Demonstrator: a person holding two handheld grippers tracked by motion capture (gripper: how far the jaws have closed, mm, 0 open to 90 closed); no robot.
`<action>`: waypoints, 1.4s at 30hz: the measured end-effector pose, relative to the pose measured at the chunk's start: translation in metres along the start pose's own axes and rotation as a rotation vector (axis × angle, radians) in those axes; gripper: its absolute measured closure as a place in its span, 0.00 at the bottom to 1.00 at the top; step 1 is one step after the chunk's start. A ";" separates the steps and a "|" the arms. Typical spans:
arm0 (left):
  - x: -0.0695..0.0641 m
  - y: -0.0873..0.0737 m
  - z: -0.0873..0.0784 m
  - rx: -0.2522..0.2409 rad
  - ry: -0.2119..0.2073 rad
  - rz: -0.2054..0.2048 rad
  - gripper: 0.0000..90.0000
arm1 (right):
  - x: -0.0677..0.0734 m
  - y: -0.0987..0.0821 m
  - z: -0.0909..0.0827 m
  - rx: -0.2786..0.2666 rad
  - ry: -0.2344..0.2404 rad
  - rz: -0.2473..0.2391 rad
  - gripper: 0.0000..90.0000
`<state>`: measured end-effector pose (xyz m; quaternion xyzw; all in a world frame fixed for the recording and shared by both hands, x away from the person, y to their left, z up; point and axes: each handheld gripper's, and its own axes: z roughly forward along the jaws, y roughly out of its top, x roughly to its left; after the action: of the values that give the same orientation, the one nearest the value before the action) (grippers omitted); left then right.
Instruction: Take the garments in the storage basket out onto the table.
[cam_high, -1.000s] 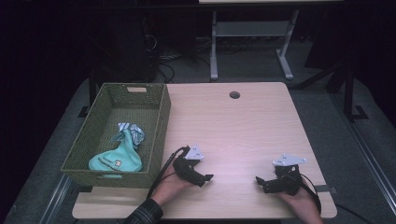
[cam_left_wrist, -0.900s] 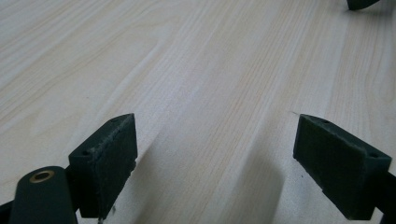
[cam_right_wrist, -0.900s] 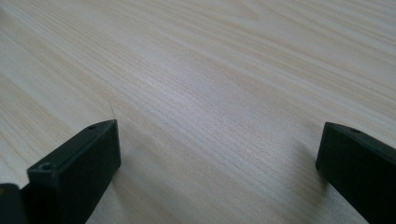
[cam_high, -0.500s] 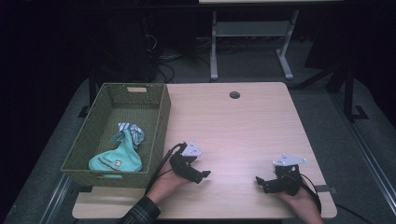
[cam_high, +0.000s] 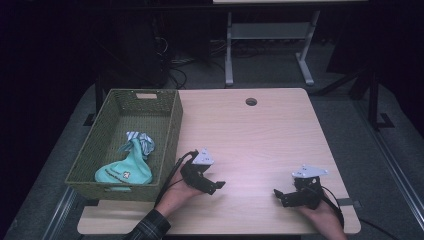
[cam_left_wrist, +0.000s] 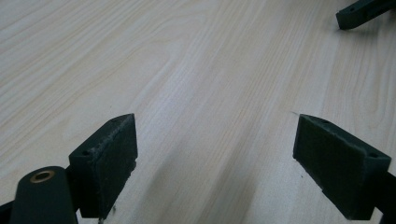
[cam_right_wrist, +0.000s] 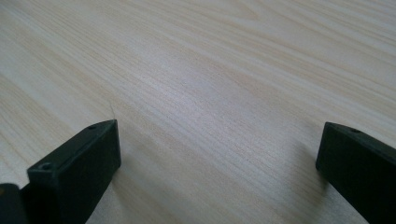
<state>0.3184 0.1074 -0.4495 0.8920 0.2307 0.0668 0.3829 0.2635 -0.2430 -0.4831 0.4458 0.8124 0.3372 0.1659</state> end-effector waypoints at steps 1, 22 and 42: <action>0.000 0.000 -0.001 0.001 0.001 0.000 0.14 | 0.000 0.000 0.000 0.000 0.000 0.000 0.00; 0.001 0.011 -0.014 -0.018 0.009 -0.015 0.15 | 0.000 0.000 0.000 -0.002 -0.002 -0.003 0.00; 0.002 0.020 -0.023 -0.022 -0.003 -0.009 0.15 | 0.000 0.000 0.000 -0.002 -0.001 -0.004 0.00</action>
<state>0.3202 0.1110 -0.4198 0.8869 0.2334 0.0661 0.3932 0.2638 -0.2432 -0.4831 0.4442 0.8130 0.3373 0.1674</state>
